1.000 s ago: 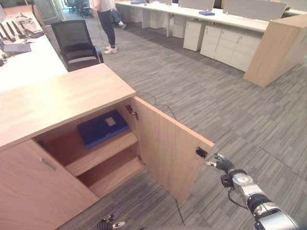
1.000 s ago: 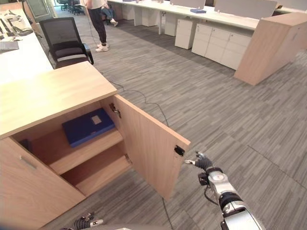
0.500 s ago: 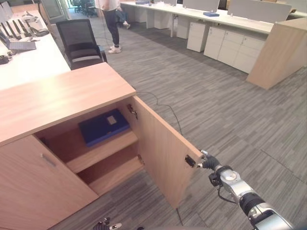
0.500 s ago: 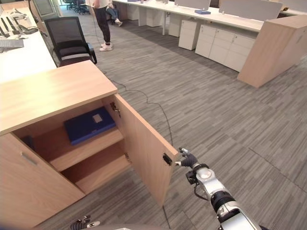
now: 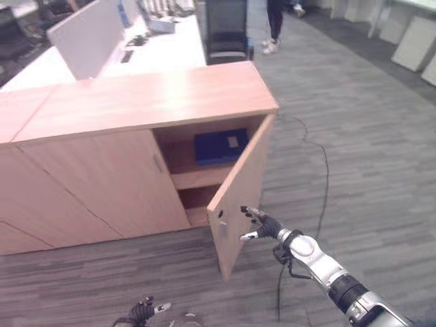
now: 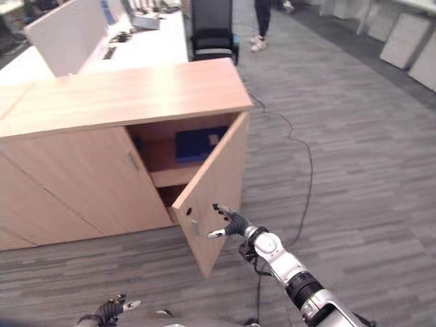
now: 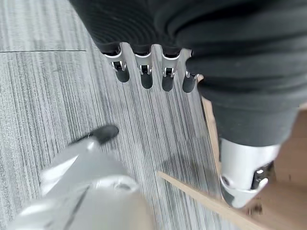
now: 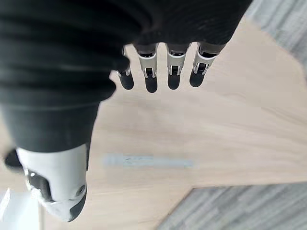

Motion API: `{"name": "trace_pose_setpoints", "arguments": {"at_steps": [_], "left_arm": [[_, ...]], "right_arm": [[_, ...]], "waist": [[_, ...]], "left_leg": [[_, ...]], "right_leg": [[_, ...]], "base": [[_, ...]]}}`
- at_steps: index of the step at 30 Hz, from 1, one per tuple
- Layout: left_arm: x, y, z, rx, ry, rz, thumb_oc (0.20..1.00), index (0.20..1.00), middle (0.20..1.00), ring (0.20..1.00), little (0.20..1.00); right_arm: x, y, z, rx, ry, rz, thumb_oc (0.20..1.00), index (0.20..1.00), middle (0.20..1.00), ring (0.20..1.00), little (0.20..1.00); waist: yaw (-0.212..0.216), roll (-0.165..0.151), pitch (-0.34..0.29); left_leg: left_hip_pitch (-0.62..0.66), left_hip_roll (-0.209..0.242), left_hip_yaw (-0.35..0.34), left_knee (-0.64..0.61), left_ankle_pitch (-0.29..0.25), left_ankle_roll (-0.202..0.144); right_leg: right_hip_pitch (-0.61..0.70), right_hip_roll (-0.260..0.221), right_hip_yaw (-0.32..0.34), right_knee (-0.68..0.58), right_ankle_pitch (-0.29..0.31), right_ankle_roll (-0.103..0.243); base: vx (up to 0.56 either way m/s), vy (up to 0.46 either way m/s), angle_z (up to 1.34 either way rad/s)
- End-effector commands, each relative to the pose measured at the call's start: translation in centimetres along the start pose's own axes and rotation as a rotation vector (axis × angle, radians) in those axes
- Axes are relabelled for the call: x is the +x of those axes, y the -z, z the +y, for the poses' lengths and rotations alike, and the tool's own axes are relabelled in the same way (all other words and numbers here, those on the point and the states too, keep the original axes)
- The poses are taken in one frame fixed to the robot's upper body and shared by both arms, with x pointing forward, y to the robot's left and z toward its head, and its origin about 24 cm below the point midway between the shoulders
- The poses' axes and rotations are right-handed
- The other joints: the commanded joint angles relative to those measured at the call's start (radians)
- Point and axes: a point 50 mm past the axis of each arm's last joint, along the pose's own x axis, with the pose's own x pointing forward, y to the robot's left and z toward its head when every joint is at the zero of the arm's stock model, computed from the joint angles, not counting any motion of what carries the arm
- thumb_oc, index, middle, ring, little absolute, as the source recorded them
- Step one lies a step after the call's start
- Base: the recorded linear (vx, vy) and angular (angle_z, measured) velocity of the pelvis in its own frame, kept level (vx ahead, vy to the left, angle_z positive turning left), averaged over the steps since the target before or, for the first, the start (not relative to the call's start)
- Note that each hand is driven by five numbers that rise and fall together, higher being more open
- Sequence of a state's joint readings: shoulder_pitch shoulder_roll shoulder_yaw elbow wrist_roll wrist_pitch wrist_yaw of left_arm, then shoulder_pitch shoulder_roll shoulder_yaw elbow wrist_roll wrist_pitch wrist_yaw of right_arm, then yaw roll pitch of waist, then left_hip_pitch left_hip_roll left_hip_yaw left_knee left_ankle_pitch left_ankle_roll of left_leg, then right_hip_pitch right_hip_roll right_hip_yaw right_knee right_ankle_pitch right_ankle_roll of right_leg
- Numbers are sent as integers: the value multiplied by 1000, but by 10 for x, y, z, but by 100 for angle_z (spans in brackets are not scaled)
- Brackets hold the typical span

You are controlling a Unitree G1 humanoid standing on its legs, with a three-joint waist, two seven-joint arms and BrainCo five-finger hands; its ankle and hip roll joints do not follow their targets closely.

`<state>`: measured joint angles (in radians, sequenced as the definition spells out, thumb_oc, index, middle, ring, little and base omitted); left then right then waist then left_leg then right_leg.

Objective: Put the empty folder in the office cabinet

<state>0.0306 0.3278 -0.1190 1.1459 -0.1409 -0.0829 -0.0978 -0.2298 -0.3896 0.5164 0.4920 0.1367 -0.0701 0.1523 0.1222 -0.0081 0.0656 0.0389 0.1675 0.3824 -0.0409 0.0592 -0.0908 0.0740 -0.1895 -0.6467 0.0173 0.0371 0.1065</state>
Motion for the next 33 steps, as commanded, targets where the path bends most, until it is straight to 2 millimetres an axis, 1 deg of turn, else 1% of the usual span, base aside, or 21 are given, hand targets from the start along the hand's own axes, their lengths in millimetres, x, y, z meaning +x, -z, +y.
{"name": "trace_pose_setpoints", "arguments": {"at_steps": [1, 2, 3, 4, 5, 6, 7, 8, 9, 10, 11, 14, 16, 19, 20, 21, 22, 23, 25, 28, 33], "left_arm": [[0, -18, 18, 69, -33, -56, 1000, 1000, 1000, 1000, 1000], [-1, -20, 19, 64, -36, -67, 1000, 1000, 1000, 1000, 1000], [-1, -20, 19, 64, -36, -67, 1000, 1000, 1000, 1000, 1000], [0, -23, 21, 73, -41, -72, 1000, 1000, 1000, 1000, 1000], [0, -29, 19, 63, -36, -95, 1000, 1000, 1000, 1000, 1000], [0, -29, 19, 63, -35, -96, 1000, 1000, 1000, 1000, 1000], [1, -36, 16, 57, -26, -123, 1000, 1000, 1000, 1000, 1000], [2, -40, 16, 61, -23, -135, 1000, 1000, 1000, 1000, 1000], [2, -43, 14, 59, -15, -143, 1000, 1000, 1000, 1000, 1000], [2, -43, 14, 59, -15, -144, 1000, 1000, 1000, 1000, 1000], [3, -47, 12, 61, -7, -153, 1000, 1000, 1000, 1000, 1000], [5, -56, 6, 87, 17, -170, 1000, 1000, 1000, 1000, 1000], [4, -53, 4, 81, 19, -164, 1000, 1000, 1000, 1000, 1000], [4, -47, -6, 84, 55, -151, 1000, 1000, 1000, 1000, 1000], [4, -47, -6, 83, 55, -152, 1000, 1000, 1000, 1000, 1000], [4, -48, -12, 98, 82, -154, 1000, 1000, 1000, 1000, 1000], [5, -47, -18, 102, 105, -159, 1000, 1000, 1000, 1000, 1000], [5, -38, -21, 116, 109, -123, 1000, 1000, 1000, 1000, 1000], [4, -22, -16, 117, 94, -66, 1000, 1000, 1000, 1000, 1000], [2, -12, -11, 132, 92, -27, 1000, 1000, 1000, 1000, 1000], [2, -11, -8, 147, 99, -23, 1000, 1000, 1000, 1000, 1000]], "right_arm": [[19, -29, -5, 69, 63, -110, 1000, 1000, 1000, 1000, 1000], [21, -29, -11, 83, 94, -102, 1000, 1000, 1000, 1000, 1000], [21, -29, -11, 83, 94, -102, 1000, 1000, 1000, 1000, 1000], [21, -29, -18, 98, 127, -100, 1000, 1000, 1000, 1000, 1000], [20, -27, -33, 133, 206, -86, 1000, 1000, 1000, 1000, 1000], [20, -27, -34, 133, 206, -86, 1000, 1000, 1000, 1000, 1000], [16, -23, -51, 166, 285, -71, 1000, 1000, 1000, 1000, 1000], [14, -19, -59, 195, 330, -57, 1000, 1000, 1000, 1000, 1000], [12, -17, -70, 213, 376, -44, 1000, 1000, 1000, 1000, 1000], [12, -17, -71, 213, 377, -45, 1000, 1000, 1000, 1000, 1000], [10, -16, -80, 219, 411, -32, 1000, 1000, 1000, 1000, 1000], [3, -9, -104, 237, 492, 19, 1000, 1000, 1000, 1000, 1000], [2, -7, -113, 250, 522, 50, 1000, 1000, 1000, 1000, 1000], [-6, -9, -142, 206, 591, 111, 1000, 1000, 1000, 1000, 1000], [-6, -10, -142, 206, 591, 111, 1000, 1000, 1000, 1000, 1000], [-13, -9, -158, 207, 641, 144, 1000, 1000, 1000, 1000, 1000], [-15, -6, -161, 229, 666, 164, 1000, 1000, 1000, 1000, 1000], [-18, -7, -169, 241, 693, 180, 1000, 1000, 1000, 1000, 1000], [-25, -3, -177, 257, 717, 211, 1000, 1000, 1000, 1000, 1000], [-36, -1, -190, 228, 746, 256, 1000, 1000, 1000, 1000, 1000], [-50, -3, -207, 198, 787, 284, 1000, 1000, 1000, 1000, 1000]], "waist": [[29, -31, 26], [29, -28, 34], [29, -28, 34], [34, -23, 33], [16, -10, 46], [18, -7, 43], [-1, 2, 48], [-4, 4, 48], [-9, 3, 46], [-10, 4, 45], [-12, -3, 40], [-22, -22, 33], [-7, -32, 18], [16, -34, -7], [15, -33, -5], [21, -33, -11], [23, -35, -10], [28, -38, -12], [37, -39, -9], [45, -38, -14], [51, -30, -16]], "left_leg": [[-12, -67, -61, -11, -30, 62], [-5, -72, -74, -20, -33, 69], [-5, -72, -74, -20, -33, 69], [-6, -71, -84, -27, -32, 75], [16, -80, -140, -41, -39, 80], [12, -76, -139, -42, -36, 80], [29, -92, -197, -46, -42, 77], [33, -97, -223, -46, -49, 74], [40, -102, -255, -46, -57, 70], [36, -100, -256, -46, -54, 70], [38, -109, -280, -46, -59, 68], [53, -124, -349, -46, -82, 64], [55, -132, -353, -46, -85, 64], [65, -131, -377, -46, -90, 56], [66, -131, -378, -46, -90, 55], [68, -128, -394, -46, -91, 50], [69, -126, -398, -46, -92, 47], [70, -124, -404, -46, -91, 44], [71, -120, -416, -46, -89, 38], [72, -112, -424, -46, -87, 27], [65, -103, -426, -46, -81, 17]], "right_leg": [[31, -135, 179, 231, -15, 116], [2, -150, 206, 294, 27, 134], [2, -150, 206, 294, 27, 134], [-30, -140, 237, 337, 44, 147], [-95, -79, 341, 396, 24, 145], [-98, -75, 341, 391, 30, 144], [-118, -9, 420, 340, -48, 127], [-114, 7, 436, 289, -74, 109], [-119, 15, 449, 223, -76, 92], [-119, 17, 447, 217, -71, 90], [-134, 20, 470, 153, -58, 82], [-106, 22, 525, 42, -18, 91], [-70, 16, 514, -1, 2, 87], [-7, 22, 490, -59, 3, 82], [-5, 22, 489, -60, 3, 82], [14, 26, 476, -72, -3, 78], [23, 28, 463, -77, -6, 77], [32, 31, 456, -84, -9, 75], [45, 36, 443, -91, -16, 71], [61, 40, 423, -104, -25, 68], [62, 42, 406, -105, -34, 64]], "base": [[54, 343, 82], [35, 210, 67], [43, 99, 48], [152, 115, 60], [147, 115, 62], [267, 95, 85], [219, 6, 87], [294, -37, 77], [136, -68, 86], [126, -77, 106], [149, -65, 136], [129, -90, 88], [140, -93, 88], [119, -76, 39], [53, -68, 13], [36, -66, 11], [42, -97, 10], [15, -87, 22], [1, -75, 25], [8, -83, 10], [-10, -50, 7]]}}
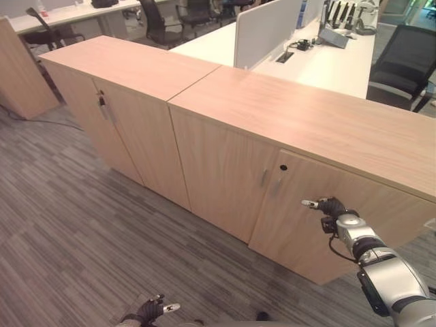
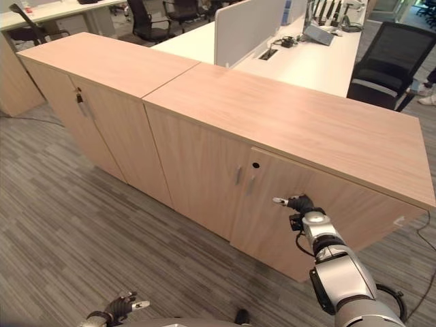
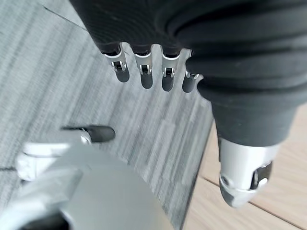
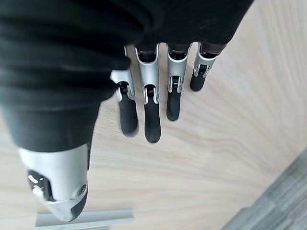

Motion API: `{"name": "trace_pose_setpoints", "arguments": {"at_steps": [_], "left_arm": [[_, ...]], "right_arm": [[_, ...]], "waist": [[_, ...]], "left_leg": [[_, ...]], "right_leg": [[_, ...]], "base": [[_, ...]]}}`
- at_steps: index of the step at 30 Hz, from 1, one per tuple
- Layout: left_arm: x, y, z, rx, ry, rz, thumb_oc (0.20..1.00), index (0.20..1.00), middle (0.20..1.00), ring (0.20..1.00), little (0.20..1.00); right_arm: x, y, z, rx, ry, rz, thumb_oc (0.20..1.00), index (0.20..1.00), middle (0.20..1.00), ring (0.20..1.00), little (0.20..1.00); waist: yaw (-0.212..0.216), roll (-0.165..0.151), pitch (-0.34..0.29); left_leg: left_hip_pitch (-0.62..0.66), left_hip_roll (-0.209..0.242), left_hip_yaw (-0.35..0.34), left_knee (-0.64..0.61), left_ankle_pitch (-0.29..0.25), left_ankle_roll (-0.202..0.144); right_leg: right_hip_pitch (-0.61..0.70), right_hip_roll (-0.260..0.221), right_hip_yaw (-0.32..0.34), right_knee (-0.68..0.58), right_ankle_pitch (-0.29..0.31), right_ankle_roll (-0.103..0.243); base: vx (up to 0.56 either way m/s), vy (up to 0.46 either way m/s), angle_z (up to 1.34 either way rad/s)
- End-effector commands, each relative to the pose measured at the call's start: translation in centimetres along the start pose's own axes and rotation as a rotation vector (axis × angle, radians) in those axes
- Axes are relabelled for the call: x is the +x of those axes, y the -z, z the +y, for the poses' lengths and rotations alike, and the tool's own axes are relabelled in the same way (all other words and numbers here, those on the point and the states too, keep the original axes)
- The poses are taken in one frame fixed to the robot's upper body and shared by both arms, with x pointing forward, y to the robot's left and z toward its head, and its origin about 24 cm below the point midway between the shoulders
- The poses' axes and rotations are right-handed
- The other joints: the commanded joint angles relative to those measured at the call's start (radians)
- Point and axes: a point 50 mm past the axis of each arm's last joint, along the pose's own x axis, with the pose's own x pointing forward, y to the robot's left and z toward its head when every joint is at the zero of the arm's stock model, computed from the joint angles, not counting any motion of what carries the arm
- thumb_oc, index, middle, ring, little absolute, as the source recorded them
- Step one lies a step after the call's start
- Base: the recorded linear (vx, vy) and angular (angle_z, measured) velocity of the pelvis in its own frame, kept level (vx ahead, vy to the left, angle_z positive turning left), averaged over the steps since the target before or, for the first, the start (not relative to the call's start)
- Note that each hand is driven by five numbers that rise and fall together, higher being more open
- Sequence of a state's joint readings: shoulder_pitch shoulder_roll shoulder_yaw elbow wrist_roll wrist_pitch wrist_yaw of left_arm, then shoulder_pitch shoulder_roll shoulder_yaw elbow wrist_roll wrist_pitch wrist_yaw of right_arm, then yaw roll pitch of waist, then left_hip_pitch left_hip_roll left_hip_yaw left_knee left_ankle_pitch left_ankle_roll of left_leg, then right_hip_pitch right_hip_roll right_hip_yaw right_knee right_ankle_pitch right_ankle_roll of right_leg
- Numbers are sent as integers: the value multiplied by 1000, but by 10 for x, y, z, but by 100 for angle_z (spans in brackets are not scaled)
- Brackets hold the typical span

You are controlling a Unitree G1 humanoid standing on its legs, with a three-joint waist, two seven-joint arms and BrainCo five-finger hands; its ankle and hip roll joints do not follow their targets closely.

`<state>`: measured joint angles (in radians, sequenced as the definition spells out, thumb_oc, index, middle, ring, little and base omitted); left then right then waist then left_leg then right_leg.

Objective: Put the empty folder in the office cabinet

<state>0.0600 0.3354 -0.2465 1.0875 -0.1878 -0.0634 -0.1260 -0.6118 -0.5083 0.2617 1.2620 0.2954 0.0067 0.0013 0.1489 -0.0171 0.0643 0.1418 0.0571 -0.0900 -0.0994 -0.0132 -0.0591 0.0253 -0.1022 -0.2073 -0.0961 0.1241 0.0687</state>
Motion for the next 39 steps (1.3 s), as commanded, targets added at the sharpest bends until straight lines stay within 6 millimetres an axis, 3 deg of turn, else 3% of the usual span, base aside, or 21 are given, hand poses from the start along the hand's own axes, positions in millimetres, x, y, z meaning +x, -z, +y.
{"name": "trace_pose_setpoints", "arguments": {"at_steps": [1, 5, 7, 8, 9, 10, 11, 12, 13, 14, 16, 17, 18, 20, 24, 28, 29, 31, 33, 39], "left_arm": [[2, -14, 9, 85, 9, -29, 1000, 1000, 1000, 1000, 1000], [1, -13, 9, 84, 13, -31, 1000, 1000, 1000, 1000, 1000], [1, -11, 8, 74, 13, -25, 1000, 1000, 1000, 1000, 1000], [1, -9, 7, 68, 10, -19, 1000, 1000, 1000, 1000, 1000], [1, -8, 7, 56, 4, -14, 1000, 1000, 1000, 1000, 1000], [1, -7, 7, 56, 4, -13, 1000, 1000, 1000, 1000, 1000], [2, -8, 5, 43, 1, -15, 1000, 1000, 1000, 1000, 1000], [3, -10, 4, 2, -8, -26, 1000, 1000, 1000, 1000, 1000], [3, -13, 4, -15, -16, -34, 1000, 1000, 1000, 1000, 1000], [3, -12, 4, -15, -16, -33, 1000, 1000, 1000, 1000, 1000], [4, -17, 6, -53, -29, -58, 1000, 1000, 1000, 1000, 1000], [4, -17, 6, -53, -29, -57, 1000, 1000, 1000, 1000, 1000], [4, -25, 10, -91, -51, -89, 1000, 1000, 1000, 1000, 1000], [4, -35, 13, -121, -77, -130, 1000, 1000, 1000, 1000, 1000], [6, -47, 11, -111, -79, -172, 1000, 1000, 1000, 1000, 1000], [7, -55, 10, -74, -81, -185, 1000, 1000, 1000, 1000, 1000], [5, -26, 14, -21, -89, -79, 1000, 1000, 1000, 1000, 1000], [5, -22, 14, -19, -89, -63, 1000, 1000, 1000, 1000, 1000], [4, -20, 14, 15, -91, -59, 1000, 1000, 1000, 1000, 1000], [2, -8, 10, 7, -80, -33, 1000, 1000, 1000, 1000, 1000]], "right_arm": [[-2, -62, -49, 20, 139, -154, 1000, 1000, 1000, 1000, 1000], [-4, -64, -57, 8, 161, -156, 1000, 1000, 1000, 1000, 1000], [-3, -62, -51, 22, 146, -166, 1000, 1000, 1000, 1000, 1000], [-2, -58, -45, 26, 126, -164, 1000, 1000, 1000, 1000, 1000], [0, -50, -24, 46, 60, -166, 1000, 1000, 1000, 1000, 1000], [0, -49, -24, 46, 60, -165, 1000, 1000, 1000, 1000, 1000], [0, -44, -6, 69, 8, -178, 1000, 1000, 1000, 1000, 1000], [-3, -27, 24, 110, -84, -196, 1000, 1000, 1000, 1000, 1000], [-6, -16, 36, 113, -121, -193, 1000, 1000, 1000, 1000, 1000], [-6, -16, 36, 113, -122, -192, 1000, 1000, 1000, 1000, 1000], [-18, 11, 56, 85, -199, -185, 1000, 1000, 1000, 1000, 1000], [-18, 12, 56, 85, -199, -184, 1000, 1000, 1000, 1000, 1000], [-33, 41, 71, 80, -258, -164, 1000, 1000, 1000, 1000, 1000], [-54, 78, 82, 50, -310, -111, 1000, 1000, 1000, 1000, 1000], [-71, 122, 99, 52, -354, 27, 1000, 1000, 1000, 1000, 1000], [-78, 142, 108, 28, -382, 113, 1000, 1000, 1000, 1000, 1000], [-78, 144, 112, 44, -380, 119, 1000, 1000, 1000, 1000, 1000], [-77, 143, 114, 49, -388, 118, 1000, 1000, 1000, 1000, 1000], [-80, 149, 120, 57, -404, 145, 1000, 1000, 1000, 1000, 1000], [-83, 161, 119, 75, -397, 192, 1000, 1000, 1000, 1000, 1000]], "waist": [[26, -19, -15], [27, -13, -13], [26, -9, -11], [24, -8, -11], [13, -4, -9], [14, -4, -9], [4, -2, -7], [-16, 1, -5], [-26, 2, -4], [-25, 2, -6], [-52, 3, -5], [-52, 3, -5], [-79, 4, -3], [-112, 3, -2], [-145, -2, 0], [-165, -7, 14], [-170, -6, 37], [-171, -5, 51], [-166, 2, 55], [-150, -11, 24]], "left_leg": [[-41, 8, 47, 12, -6, -16], [-45, 12, 51, 12, -4, -20], [-45, 14, 62, 12, -3, -21], [-44, 14, 67, 12, -3, -20], [-42, 15, 77, 12, -5, -20], [-42, 15, 77, 12, -5, -20], [-40, 16, 84, 12, -6, -19], [-35, 16, 101, 12, -8, -17], [-34, 16, 107, 12, -10, -17], [-34, 16, 108, 12, -10, -17], [-30, 14, 121, 12, -17, -14], [-30, 14, 121, 12, -17, -14], [-27, 11, 132, 12, -23, -11], [-20, 7, 151, 12, -31, -6], [-14, -4, 189, 12, -40, 5], [-17, -8, 222, 12, -43, 14], [-25, -5, 225, 12, -34, 19], [-33, -3, 231, 12, -29, 24], [-52, 3, 261, 12, -13, 35], [-48, -9, 290, 12, -6, 32]], "right_leg": [[110, -44, -37, 9, -121, 102], [106, -44, -41, 9, -122, 103], [104, -44, -39, 9, -120, 102], [103, -44, -35, 9, -119, 102], [101, -46, -31, 9, -118, 102], [101, -46, -30, 9, -118, 102], [99, -46, -25, 9, -116, 103], [95, -46, -14, 9, -111, 102], [93, -47, -9, 9, -110, 102], [93, -47, -8, 9, -110, 102], [88, -51, 3, 9, -104, 104], [88, -51, 3, 9, -104, 104], [81, -55, 14, 9, -98, 106], [68, -65, 33, 19, -86, 112], [43, -78, 63, 31, -63, 123], [-2, -79, 96, 79, -60, 130], [-43, -73, 112, 147, -64, 134], [-72, -63, 122, 187, -74, 139], [-65, -35, 104, 239, -123, 129], [15, -33, 81, 145, -133, 104]], "base": [[-15, -37, 8], [-8, -15, 6], [-9, 3, -2], [-11, 35, -5], [-8, 34, -8], [-1, 45, -9], [1, 51, -21], [-3, 72, -21], [-5, 53, -21], [-4, 43, -17], [-3, 50, -23], [-6, 71, -17], [-2, 65, -18], [-9, 103, -27], [-21, 84, -44], [-82, 56, -52], [-223, 60, -38], [-162, 40, -24], [-164, 54, -28], [-5, -28, -15]]}}
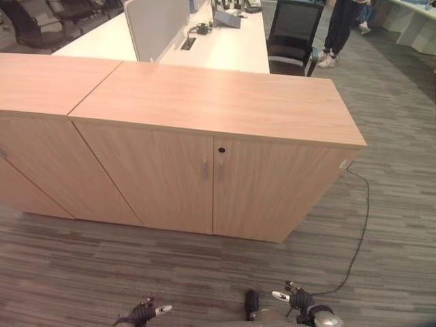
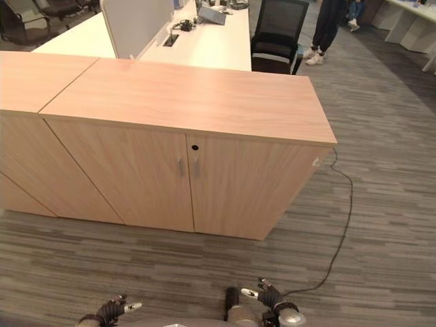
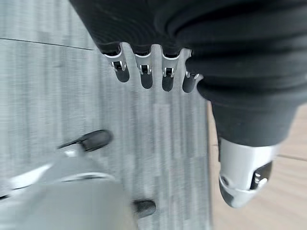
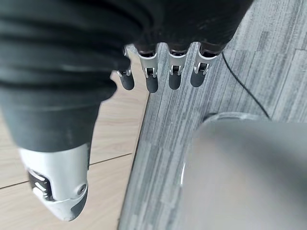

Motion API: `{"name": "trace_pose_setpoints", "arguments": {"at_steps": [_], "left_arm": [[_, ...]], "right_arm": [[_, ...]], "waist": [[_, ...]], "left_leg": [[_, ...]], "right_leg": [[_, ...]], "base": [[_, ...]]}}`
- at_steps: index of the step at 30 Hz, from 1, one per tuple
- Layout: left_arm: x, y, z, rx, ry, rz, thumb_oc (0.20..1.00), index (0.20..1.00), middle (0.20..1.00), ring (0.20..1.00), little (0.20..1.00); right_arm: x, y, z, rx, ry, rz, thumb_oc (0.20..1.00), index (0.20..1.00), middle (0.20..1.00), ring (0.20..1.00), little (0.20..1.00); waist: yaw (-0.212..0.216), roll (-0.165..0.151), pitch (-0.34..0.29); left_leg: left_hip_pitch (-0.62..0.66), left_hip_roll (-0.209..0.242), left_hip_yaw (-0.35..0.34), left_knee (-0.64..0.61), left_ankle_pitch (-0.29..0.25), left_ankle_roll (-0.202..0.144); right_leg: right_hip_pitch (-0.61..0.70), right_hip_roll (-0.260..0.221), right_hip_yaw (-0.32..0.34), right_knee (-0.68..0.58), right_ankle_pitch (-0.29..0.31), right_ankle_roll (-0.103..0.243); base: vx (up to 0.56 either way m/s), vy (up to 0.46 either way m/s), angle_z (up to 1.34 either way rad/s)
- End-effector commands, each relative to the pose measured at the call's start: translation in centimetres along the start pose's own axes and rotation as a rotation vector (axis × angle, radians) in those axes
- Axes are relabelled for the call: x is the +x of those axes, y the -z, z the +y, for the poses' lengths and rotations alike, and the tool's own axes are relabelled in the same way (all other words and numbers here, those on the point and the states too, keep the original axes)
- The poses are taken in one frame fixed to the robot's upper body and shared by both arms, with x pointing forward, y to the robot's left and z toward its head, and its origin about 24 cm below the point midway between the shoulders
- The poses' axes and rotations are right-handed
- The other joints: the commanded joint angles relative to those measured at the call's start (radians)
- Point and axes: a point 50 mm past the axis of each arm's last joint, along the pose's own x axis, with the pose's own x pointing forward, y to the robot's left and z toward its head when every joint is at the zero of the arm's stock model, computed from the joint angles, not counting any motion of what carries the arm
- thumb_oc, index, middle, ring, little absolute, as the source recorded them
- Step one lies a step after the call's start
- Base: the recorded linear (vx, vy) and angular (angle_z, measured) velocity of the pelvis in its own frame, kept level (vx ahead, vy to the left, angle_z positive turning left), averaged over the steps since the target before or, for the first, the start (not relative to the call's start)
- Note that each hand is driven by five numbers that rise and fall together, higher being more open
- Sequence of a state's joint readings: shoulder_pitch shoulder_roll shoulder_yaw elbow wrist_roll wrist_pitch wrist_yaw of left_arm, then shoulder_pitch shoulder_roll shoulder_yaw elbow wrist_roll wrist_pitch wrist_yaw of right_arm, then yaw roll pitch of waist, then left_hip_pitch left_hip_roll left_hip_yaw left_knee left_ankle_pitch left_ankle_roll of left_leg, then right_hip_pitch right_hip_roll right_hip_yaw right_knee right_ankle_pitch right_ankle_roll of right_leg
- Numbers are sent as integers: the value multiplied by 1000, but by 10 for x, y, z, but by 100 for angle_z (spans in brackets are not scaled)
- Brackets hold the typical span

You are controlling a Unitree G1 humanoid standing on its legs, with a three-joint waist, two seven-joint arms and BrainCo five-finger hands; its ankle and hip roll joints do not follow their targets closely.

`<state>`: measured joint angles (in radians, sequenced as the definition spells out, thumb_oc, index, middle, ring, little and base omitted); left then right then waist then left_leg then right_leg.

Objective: Put the empty folder in the office cabinet

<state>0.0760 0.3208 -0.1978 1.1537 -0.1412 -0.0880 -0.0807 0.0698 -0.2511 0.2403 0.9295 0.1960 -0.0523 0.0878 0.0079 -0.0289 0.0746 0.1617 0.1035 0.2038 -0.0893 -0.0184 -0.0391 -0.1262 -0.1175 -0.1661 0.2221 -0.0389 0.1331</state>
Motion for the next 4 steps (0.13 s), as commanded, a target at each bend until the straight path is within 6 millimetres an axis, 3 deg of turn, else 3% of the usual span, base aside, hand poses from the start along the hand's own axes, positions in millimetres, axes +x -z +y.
{"name": "trace_pose_setpoints", "arguments": {"at_steps": [1, 4], "left_arm": [[4, -24, 5, 8, -14, -78, 1000, 1000, 1000, 1000, 1000], [4, -21, -1, 5, 3, -79, 1000, 1000, 1000, 1000, 1000]], "right_arm": [[7, -26, 1, -11, -11, -91, 1000, 1000, 1000, 1000, 1000], [6, -23, -4, -25, -5, -76, 1000, 1000, 1000, 1000, 1000]], "waist": [[-8, 1, 8], [-5, 6, 1]], "left_leg": [[-64, -54, -2, 2, -1, 9], [-54, -49, -4, 2, 1, 1]], "right_leg": [[177, -18, 39, -202, 35, 38], [213, -15, 27, -263, 48, 35]], "base": [[53, -65, -14], [29, -65, -16]]}}
